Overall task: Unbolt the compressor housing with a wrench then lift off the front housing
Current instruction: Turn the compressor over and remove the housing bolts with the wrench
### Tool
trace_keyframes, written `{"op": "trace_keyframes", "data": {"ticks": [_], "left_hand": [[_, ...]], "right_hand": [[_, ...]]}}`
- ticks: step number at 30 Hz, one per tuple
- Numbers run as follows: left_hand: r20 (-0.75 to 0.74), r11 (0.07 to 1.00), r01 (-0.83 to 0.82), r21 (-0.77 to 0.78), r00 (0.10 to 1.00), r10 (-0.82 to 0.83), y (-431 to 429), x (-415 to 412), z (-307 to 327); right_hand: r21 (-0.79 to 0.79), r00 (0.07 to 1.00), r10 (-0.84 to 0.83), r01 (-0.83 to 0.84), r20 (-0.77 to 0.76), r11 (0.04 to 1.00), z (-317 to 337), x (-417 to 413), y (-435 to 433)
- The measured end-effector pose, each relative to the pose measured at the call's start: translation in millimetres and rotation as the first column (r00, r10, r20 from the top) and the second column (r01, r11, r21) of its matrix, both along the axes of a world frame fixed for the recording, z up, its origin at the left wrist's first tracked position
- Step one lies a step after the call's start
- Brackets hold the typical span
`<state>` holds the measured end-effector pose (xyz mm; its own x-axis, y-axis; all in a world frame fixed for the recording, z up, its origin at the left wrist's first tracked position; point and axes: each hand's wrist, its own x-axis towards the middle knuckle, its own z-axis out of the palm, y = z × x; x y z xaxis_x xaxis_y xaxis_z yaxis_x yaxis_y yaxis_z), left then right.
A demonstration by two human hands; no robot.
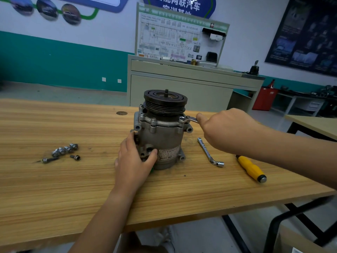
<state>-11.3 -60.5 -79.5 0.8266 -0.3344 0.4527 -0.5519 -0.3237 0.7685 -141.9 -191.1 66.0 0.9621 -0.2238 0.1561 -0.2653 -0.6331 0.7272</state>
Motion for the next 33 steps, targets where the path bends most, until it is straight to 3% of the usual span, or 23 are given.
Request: {"op": "trace_keyframes", "data": {"ticks": [9, 14, 23, 25, 28, 29, 33], "left_hand": [[-0.014, 1.0, 0.0, -0.009, 1.0, 0.0, 0.1, 0.1, -0.5], [-0.026, 1.0, 0.008, -0.011, 1.0, -0.008, -0.3, 0.9, -0.8], [-0.032, 1.0, 0.017, -0.024, 0.999, -0.018, 0.0, 2.5, -2.0], [-0.028, 0.999, 0.018, -0.027, 0.999, -0.019, -0.8, 3.0, -2.1], [-0.042, 1.0, 0.009, -0.029, 0.999, -0.01, -1.9, 2.8, -1.9], [-0.045, 1.0, 0.009, -0.028, 0.999, -0.011, -1.6, 2.1, -1.7], [-0.027, 1.0, -0.014, -0.012, 1.0, 0.013, -0.8, 0.5, -1.6]], "right_hand": [[-0.013, 0.997, 0.066, -0.067, -0.049, 0.998, 9.4, 4.6, -15.4], [-0.051, 0.999, -0.044, 0.043, -0.032, 0.998, 9.3, 23.2, -36.6], [0.128, 0.968, 0.053, -0.086, 0.247, 0.988, -20.7, 58.8, -53.6], [0.177, 0.932, 0.039, -0.109, 0.362, 0.978, -22.2, 47.1, -55.4], [0.361, 0.805, -0.05, -0.209, 0.591, 0.909, -25.2, 21.1, -55.0], [0.415, 0.802, -0.084, -0.214, 0.591, 0.884, -26.1, 13.9, -52.9], [0.466, 0.914, -0.191, 0.003, 0.357, 0.885, -31.7, -1.5, -40.1]]}}
